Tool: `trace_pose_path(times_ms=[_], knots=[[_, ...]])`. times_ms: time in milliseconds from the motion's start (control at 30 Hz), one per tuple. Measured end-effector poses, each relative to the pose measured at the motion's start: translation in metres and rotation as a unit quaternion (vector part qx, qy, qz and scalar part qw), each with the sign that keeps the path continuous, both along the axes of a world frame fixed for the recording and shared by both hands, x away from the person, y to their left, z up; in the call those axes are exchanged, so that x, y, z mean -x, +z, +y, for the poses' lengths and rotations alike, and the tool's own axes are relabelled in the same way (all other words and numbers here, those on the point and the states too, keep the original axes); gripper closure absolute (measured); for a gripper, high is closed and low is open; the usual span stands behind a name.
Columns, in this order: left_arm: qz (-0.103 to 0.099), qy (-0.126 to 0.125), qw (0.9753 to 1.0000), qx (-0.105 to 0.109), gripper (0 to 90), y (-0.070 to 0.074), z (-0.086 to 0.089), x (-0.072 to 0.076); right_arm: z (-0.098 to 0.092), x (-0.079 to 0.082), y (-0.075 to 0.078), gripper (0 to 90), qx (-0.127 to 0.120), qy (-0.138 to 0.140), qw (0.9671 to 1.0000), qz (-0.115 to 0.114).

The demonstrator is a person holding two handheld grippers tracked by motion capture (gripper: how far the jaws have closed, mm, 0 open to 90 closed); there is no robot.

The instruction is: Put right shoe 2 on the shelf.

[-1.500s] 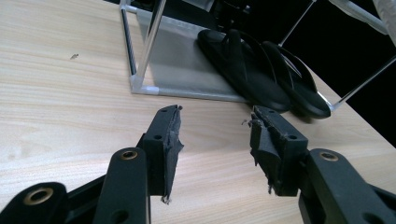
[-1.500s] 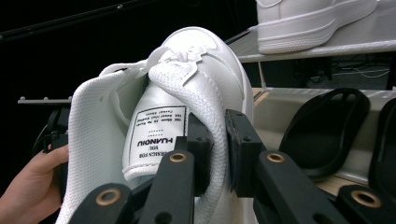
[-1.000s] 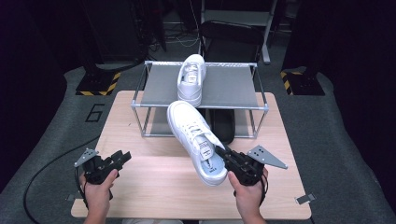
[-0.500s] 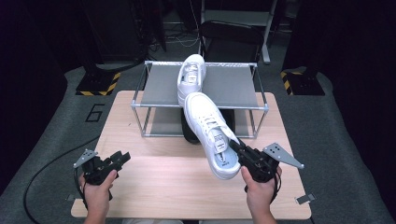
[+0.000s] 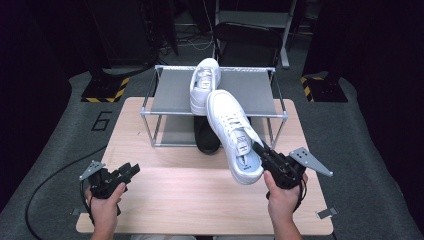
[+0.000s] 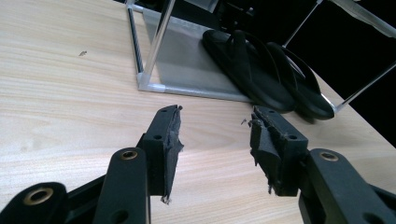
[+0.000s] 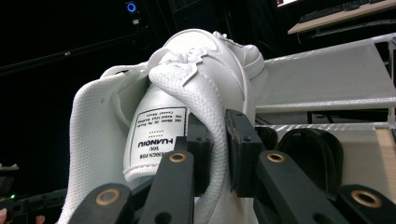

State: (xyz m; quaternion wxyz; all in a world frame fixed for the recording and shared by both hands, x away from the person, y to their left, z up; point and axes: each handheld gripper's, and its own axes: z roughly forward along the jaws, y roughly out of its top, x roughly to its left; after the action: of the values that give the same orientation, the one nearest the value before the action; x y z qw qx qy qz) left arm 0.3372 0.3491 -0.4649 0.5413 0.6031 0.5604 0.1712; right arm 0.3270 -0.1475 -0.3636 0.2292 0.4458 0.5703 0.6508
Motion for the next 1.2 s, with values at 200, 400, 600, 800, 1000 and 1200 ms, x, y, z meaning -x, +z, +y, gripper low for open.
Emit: trace_pose_path(times_ms=[200, 400, 600, 800, 1000, 1200], knots=[[-0.001, 0.002, 1.0, 0.0, 51.8, 0.0, 0.001, 0.001, -0.003, -0.004, 0.005, 80.7, -0.003, -0.01, 0.9999, -0.006], [-0.001, 0.009, 1.0, 0.002, 51.6, -0.002, 0.003, 0.003, -0.007, -0.008, 0.008, 80.7, -0.001, -0.02, 0.9998, -0.007], [0.002, 0.003, 1.0, -0.008, 50.9, -0.003, 0.006, 0.004, -0.011, -0.013, 0.01, 80.7, 0.0, -0.033, 0.9994, -0.005], [0.001, 0.005, 1.0, -0.008, 50.9, -0.004, 0.007, 0.005, -0.014, -0.021, 0.014, 80.7, 0.003, -0.046, 0.9989, -0.003], [0.001, 0.006, 1.0, -0.007, 50.9, -0.004, 0.008, 0.006, -0.013, -0.034, 0.02, 80.7, 0.01, -0.053, 0.9985, -0.001], [0.0, 0.012, 0.9999, 0.001, 50.9, -0.003, 0.01, 0.006, -0.011, -0.048, 0.024, 80.7, 0.012, -0.062, 0.998, 0.003]])
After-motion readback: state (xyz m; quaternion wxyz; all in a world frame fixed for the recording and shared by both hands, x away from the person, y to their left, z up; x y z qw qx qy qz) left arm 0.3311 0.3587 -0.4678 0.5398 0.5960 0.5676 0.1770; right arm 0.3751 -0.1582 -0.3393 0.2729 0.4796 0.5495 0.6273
